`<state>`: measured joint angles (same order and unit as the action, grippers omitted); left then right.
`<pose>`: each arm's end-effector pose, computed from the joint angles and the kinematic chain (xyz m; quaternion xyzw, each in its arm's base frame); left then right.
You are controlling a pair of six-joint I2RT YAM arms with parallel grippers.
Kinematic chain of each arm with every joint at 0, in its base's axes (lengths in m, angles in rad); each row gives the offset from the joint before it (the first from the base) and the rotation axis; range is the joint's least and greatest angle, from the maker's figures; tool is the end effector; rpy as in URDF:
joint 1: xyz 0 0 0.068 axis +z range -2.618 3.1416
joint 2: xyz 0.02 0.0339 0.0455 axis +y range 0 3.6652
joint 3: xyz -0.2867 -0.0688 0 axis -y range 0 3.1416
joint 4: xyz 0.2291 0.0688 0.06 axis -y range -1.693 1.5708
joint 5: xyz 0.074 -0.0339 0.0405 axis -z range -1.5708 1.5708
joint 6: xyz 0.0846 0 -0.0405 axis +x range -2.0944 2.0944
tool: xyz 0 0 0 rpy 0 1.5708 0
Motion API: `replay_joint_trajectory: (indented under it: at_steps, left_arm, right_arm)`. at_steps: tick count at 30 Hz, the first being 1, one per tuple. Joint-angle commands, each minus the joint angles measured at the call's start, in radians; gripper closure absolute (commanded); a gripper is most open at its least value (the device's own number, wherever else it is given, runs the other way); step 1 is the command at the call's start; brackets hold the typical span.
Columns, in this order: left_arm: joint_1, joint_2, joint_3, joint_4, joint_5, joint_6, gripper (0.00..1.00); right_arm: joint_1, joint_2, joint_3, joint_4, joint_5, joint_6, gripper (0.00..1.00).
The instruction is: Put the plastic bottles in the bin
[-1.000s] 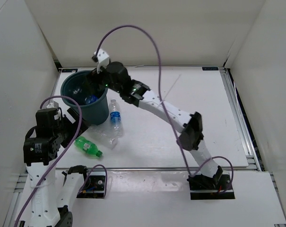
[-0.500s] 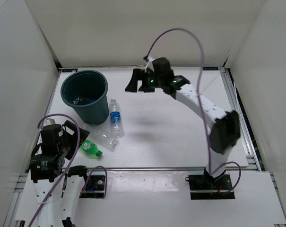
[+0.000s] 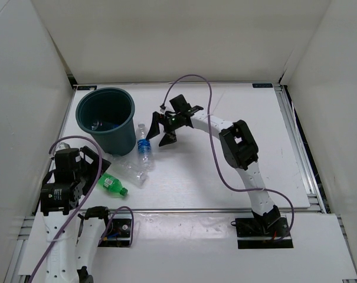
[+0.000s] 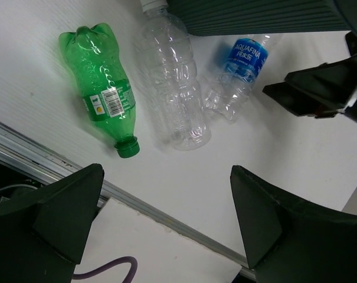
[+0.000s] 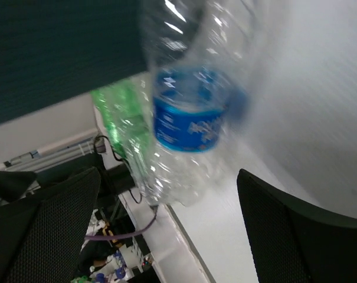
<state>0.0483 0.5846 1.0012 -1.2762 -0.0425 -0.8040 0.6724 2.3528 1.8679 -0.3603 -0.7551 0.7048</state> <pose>0.0694 0.0070 0.2992 -0.3942 0.8503 -0.1099 0.3309 0.3884 0.3834 0.1618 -0.1167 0.8711 0.4758 0.0357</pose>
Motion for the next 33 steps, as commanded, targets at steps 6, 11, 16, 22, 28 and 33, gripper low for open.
replay_joint_trajectory:
  at_steps: [6,11,16,22,28,33]
  left_arm:
    - [-0.005,-0.026,-0.024,-0.023,-0.023,0.028,0.01]
    - [-0.005,-0.026,-0.004,-0.043,-0.014,0.068,0.01]
    - [-0.005,-0.017,0.016,-0.072,-0.033,0.104,0.01]
    - [-0.005,-0.017,0.005,-0.091,-0.042,0.114,0.01]
    - [-0.005,-0.017,-0.027,-0.091,-0.042,0.063,0.01]
    - [-0.005,-0.017,-0.053,-0.08,-0.014,0.06,0.01]
  right_arm:
    - [0.049,0.121,0.177,0.038,-0.064,0.07,0.0]
    - [0.058,0.163,0.198,0.052,-0.024,0.101,0.0]
    - [0.058,0.195,0.208,0.073,-0.013,0.121,0.12]
    - [0.058,0.151,0.125,0.083,-0.014,0.111,0.45]
    - [0.023,-0.158,-0.158,0.074,0.057,0.032,0.64]
    - [-0.023,-0.412,-0.219,0.055,0.193,0.01,0.73]
